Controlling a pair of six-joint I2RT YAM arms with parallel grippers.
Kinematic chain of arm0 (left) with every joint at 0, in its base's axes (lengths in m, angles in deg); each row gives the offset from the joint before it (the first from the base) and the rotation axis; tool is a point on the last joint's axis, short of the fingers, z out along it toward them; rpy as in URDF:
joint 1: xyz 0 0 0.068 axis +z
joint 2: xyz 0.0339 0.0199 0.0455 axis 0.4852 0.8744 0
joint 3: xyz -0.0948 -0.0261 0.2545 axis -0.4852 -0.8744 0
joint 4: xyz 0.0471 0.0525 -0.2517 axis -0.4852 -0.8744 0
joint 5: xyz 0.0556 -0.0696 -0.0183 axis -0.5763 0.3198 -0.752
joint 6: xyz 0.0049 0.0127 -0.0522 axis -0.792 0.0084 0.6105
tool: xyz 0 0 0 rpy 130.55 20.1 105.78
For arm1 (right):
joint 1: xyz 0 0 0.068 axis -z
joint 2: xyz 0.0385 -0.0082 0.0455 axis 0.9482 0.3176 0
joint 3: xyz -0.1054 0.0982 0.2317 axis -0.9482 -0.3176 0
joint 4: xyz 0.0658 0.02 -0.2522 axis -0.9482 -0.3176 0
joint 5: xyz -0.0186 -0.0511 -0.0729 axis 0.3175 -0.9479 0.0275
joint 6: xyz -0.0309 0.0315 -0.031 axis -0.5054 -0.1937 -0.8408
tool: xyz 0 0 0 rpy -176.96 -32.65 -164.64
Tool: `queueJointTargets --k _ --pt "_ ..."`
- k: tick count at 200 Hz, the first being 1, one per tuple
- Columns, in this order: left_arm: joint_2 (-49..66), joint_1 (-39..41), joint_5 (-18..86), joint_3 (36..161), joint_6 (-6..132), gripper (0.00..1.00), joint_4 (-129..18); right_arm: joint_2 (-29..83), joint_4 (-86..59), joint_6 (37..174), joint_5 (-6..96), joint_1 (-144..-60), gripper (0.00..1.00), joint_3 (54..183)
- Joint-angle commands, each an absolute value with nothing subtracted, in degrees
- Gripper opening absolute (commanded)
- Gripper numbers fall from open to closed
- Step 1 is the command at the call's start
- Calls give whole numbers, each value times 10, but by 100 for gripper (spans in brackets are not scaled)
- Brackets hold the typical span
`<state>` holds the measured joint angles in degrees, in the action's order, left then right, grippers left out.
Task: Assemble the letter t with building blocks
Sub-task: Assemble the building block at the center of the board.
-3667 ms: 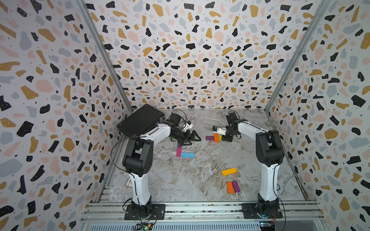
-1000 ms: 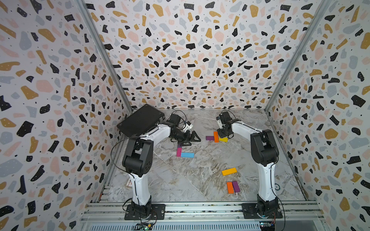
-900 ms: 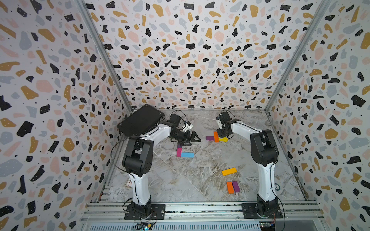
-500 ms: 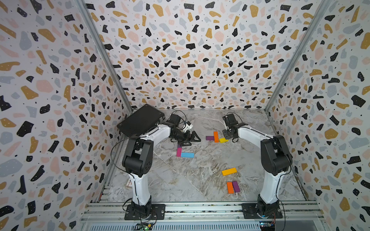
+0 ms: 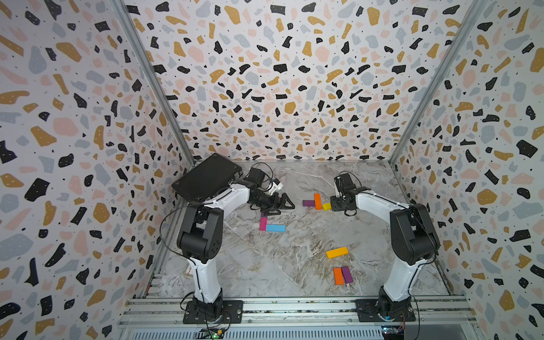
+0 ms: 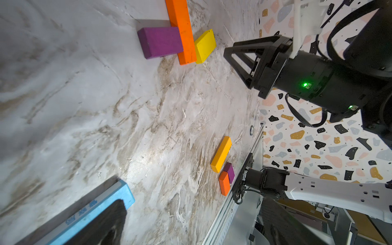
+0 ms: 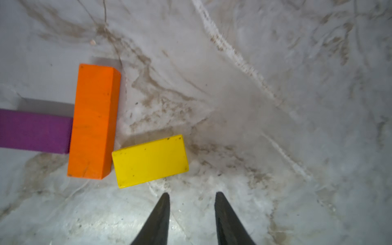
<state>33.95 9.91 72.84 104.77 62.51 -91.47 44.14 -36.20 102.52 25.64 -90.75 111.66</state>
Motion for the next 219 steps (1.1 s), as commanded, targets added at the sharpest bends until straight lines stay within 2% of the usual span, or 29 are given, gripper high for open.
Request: queueJointTargets --k 1,21,87,219 --pt "322 102 732 1043 618 100 -910 433 -387 1054 290 -910 35 1103" --pt "325 102 736 1046 618 100 -910 430 -376 1059 310 -911 31 1091" --pt "327 102 729 1046 618 100 -913 461 -367 1059 344 -918 31 1111" --pt "335 102 726 1049 617 100 -916 501 -352 1057 327 -920 32 1141"
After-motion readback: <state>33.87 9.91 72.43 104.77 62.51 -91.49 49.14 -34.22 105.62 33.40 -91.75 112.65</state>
